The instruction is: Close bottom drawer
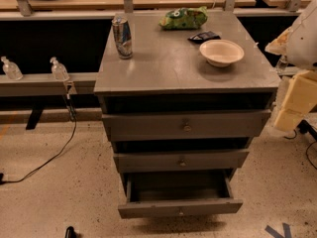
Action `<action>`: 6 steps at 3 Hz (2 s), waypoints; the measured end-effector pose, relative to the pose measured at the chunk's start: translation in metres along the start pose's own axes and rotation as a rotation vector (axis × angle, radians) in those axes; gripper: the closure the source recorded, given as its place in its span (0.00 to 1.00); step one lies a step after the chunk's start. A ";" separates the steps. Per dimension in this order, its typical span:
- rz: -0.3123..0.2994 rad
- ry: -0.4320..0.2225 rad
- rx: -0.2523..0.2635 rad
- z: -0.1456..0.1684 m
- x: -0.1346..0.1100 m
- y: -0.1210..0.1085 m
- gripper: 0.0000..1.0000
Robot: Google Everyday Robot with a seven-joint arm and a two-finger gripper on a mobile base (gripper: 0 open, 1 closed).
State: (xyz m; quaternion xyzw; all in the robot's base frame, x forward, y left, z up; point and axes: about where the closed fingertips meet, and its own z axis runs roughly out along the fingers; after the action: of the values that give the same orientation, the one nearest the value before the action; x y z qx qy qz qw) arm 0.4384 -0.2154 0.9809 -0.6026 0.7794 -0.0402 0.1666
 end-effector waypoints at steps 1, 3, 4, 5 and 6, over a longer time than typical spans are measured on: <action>0.000 0.000 0.000 0.000 0.000 0.000 0.00; 0.213 -0.110 -0.029 0.095 0.076 0.028 0.00; 0.306 -0.345 0.000 0.173 0.124 0.040 0.00; 0.350 -0.503 0.017 0.222 0.148 0.030 0.00; 0.360 -0.533 -0.018 0.249 0.154 0.036 0.00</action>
Offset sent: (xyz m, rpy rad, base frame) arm 0.0150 -0.0848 -0.1128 0.1354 0.0616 -0.3282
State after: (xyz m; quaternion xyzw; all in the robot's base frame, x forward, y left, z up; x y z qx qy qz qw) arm 0.4484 -0.3176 0.7043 -0.4460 0.8027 0.1560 0.3639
